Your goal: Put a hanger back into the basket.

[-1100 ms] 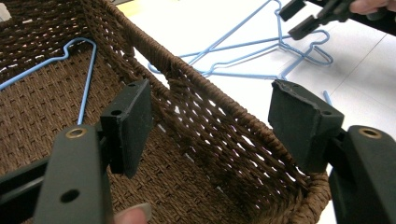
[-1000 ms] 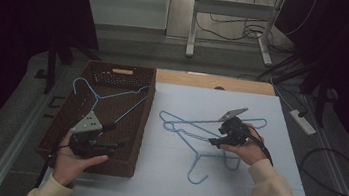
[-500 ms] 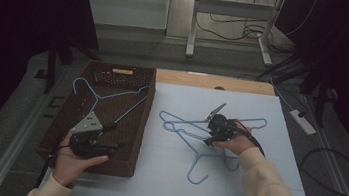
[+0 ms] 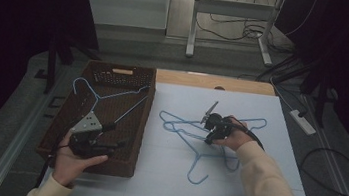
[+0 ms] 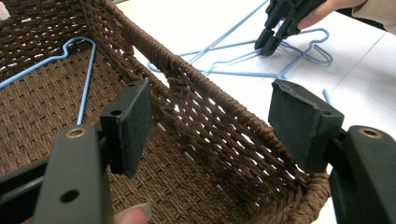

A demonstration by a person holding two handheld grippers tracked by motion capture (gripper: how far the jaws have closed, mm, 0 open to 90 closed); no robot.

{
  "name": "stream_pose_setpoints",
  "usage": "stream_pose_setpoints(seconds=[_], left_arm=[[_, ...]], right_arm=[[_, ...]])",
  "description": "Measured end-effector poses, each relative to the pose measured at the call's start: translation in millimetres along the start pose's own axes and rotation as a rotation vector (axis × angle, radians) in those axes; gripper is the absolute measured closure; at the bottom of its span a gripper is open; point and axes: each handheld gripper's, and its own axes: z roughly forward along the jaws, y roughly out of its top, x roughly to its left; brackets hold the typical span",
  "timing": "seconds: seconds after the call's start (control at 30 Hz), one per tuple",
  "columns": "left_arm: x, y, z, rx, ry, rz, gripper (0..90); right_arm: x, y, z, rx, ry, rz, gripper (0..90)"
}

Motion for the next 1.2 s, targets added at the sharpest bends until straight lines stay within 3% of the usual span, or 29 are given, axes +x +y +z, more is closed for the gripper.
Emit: stream_pose_setpoints(seconds=[0.2, 0.23, 0.4, 0.57, 0.63, 0.83, 0.93, 1.2], left_arm=[[0.2, -0.1, -0.2, 0.000, 0.001, -0.001, 31.9], [0.1, -0.1, -0.4, 0.000, 0.002, 0.000, 31.9], [0.7, 0.0, -1.2, -0.003, 0.003, -0.002, 31.9], [1.3, 0.3, -2.0, -0.008, 0.005, -0.003, 31.9], [1.2, 0.3, -2.1, -0.009, 0.005, -0.003, 31.9], [1.6, 0.5, -4.0, -0.018, 0.010, -0.007, 32.0], [2.1, 0.8, -5.0, -0.023, 0.013, -0.012, 32.1], [1.7, 1.1, -4.7, -0.026, 0.006, -0.016, 32.2]], right_arm=[[3.7, 5.9, 0.2, 0.037, -0.020, -0.055, 87.2], [4.1, 6.9, -0.4, 0.046, -0.051, -0.039, 87.4], [0.7, 4.2, -4.5, 0.047, -0.072, -0.002, 87.6], [-5.3, -1.2, -24.3, -0.037, -0.073, 0.072, 87.7], [-8.1, -5.3, -39.8, -0.088, -0.080, 0.110, 87.7], [-10.8, -12.8, -64.7, -0.161, -0.101, 0.183, 87.8], [-10.8, -17.2, -83.8, -0.233, -0.094, 0.234, 87.8], [-11.5, -23.8, -105.6, -0.343, -0.089, 0.318, 87.8]])
